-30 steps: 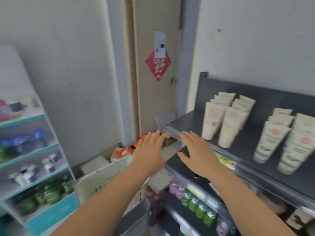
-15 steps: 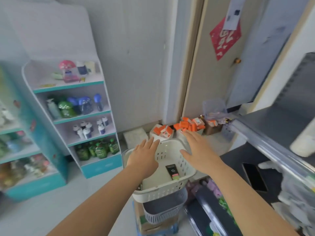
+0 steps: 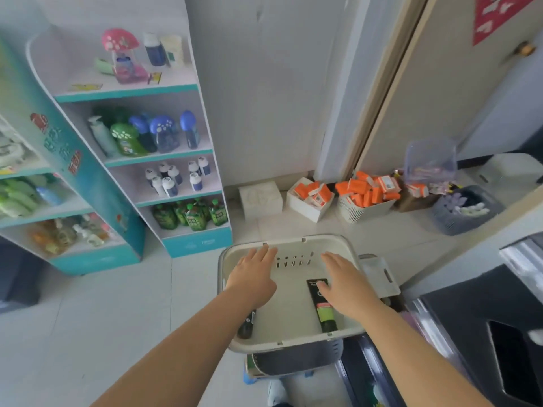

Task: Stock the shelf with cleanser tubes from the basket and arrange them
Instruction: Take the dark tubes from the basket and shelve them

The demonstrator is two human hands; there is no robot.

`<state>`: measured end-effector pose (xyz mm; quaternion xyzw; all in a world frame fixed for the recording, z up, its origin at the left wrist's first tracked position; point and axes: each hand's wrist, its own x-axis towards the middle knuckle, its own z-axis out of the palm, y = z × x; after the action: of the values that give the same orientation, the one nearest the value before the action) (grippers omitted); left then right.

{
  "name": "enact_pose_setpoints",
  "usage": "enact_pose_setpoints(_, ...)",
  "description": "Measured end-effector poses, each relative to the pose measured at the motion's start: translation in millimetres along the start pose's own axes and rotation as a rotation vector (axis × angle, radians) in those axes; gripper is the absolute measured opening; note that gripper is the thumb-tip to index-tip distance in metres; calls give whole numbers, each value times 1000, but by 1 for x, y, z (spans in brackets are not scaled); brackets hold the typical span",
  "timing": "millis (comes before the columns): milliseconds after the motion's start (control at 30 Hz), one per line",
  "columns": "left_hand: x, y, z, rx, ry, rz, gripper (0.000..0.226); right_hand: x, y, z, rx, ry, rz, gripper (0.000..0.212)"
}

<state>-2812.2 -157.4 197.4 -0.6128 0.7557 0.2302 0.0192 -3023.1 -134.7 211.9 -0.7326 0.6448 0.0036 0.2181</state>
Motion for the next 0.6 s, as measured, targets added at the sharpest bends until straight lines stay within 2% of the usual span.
enact_pose_setpoints(100, 16, -13, 25, -80, -72, -82, 71, 21, 15, 24, 32, -87, 49, 63)
enact_pose_setpoints(233, 33, -32, 58, -101, -188, -169, 73, 45, 37, 64, 136, -182, 211, 57)
enact_pose_setpoints(400, 49, -55, 101, -30, -343, -301, 73, 67, 60, 117, 438, -377, 487, 19)
enact_pose_setpoints(600, 66, -64, 145, -81, -523, -479, 88, 81, 74, 152, 571, -355, 713, 9)
